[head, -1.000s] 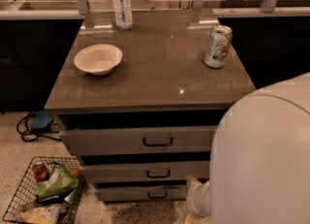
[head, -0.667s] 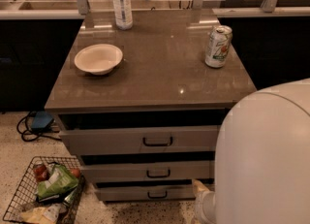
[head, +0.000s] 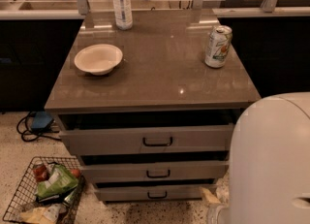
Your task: Open bottom drawer
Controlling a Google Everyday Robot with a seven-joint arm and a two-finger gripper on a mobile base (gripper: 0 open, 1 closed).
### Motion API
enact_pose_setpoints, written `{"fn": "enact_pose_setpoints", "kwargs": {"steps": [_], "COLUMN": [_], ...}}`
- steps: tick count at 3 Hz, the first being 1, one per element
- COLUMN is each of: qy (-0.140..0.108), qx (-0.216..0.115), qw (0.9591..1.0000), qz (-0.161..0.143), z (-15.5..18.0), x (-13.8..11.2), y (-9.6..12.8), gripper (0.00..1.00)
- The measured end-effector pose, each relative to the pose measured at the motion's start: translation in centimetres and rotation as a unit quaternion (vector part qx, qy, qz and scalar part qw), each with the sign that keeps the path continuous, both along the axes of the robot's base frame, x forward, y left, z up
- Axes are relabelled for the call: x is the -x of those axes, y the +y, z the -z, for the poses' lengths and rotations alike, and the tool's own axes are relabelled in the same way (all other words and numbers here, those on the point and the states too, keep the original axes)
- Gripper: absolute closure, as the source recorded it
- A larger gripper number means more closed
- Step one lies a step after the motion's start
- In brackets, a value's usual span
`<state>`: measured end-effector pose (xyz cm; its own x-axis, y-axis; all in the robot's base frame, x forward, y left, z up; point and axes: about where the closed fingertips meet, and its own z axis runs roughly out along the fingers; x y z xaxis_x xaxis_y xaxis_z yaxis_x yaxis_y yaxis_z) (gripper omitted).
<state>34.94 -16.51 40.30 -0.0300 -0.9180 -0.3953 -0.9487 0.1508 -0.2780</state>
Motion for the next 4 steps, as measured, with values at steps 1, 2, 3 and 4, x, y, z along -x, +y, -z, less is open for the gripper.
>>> {"fn": "enact_pose_setpoints", "kwargs": {"steps": [1, 2, 3, 4], "qy": [-0.017, -0.022, -0.022, -0.025], "qx": [-0.016, -0.002, -0.002, -0.035], "qw": [0.9995, 0.9996, 0.9996, 0.999], "qz": [-0.022, -0.015, -0.015, -0.015], "z": [2.1, 6.6, 6.6, 8.3], "x": [-0.2, -1.8, -1.8, -1.5], "y": [1.0, 3.2, 3.2, 4.6], "gripper": [0.0, 0.0, 0.0, 0.0]}}
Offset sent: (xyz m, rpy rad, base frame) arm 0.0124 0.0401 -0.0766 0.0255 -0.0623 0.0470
